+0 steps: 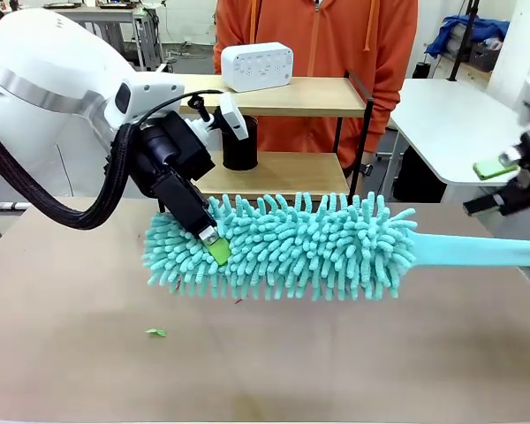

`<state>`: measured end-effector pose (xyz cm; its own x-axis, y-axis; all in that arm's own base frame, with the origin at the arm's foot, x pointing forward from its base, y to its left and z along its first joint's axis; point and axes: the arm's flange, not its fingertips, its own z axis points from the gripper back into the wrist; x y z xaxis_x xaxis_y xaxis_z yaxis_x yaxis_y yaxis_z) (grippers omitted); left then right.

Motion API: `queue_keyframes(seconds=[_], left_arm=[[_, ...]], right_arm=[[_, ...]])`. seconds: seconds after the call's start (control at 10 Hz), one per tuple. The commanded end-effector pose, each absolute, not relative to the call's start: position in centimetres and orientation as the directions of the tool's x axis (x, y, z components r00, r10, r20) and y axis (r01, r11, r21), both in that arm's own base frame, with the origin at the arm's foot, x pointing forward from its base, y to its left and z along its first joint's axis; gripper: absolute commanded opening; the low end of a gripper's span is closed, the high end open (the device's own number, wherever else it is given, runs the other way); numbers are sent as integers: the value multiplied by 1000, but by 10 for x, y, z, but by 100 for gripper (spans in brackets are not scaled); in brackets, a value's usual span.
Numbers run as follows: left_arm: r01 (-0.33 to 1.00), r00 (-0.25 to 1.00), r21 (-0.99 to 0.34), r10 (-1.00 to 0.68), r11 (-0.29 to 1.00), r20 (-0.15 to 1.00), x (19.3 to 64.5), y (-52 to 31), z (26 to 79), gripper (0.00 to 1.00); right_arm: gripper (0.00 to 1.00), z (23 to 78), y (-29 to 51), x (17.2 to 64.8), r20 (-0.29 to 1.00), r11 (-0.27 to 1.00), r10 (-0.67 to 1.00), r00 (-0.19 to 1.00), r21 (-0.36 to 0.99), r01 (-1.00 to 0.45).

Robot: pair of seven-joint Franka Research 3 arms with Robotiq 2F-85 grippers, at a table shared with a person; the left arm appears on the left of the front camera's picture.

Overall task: Clean the shelf.
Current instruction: Hand the Duster back to the human.

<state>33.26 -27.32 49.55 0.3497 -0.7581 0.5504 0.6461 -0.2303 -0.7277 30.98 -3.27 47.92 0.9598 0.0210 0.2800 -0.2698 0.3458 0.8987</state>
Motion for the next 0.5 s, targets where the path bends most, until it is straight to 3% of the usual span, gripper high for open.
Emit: queue_keyframes(seconds=[0.0,0.2,0.3,0.4], left_arm=[[646,338,-715,-740,-265,581,333,-263,496,0],[656,348,-707,-726,-264,593,335,-257,500,0],[659,355,-704,-718,-263,599,337,-253,500,0],[661,378,-705,-697,-258,609,337,-249,504,0]], right_arm=[[100,403,-66,306,154,151,-479,864,984,-92],[100,348,-76,296,91,213,-561,823,976,37],[100,413,-110,324,138,283,-301,943,958,-50],[100,413,-110,324,138,283,-301,943,958,-50]])
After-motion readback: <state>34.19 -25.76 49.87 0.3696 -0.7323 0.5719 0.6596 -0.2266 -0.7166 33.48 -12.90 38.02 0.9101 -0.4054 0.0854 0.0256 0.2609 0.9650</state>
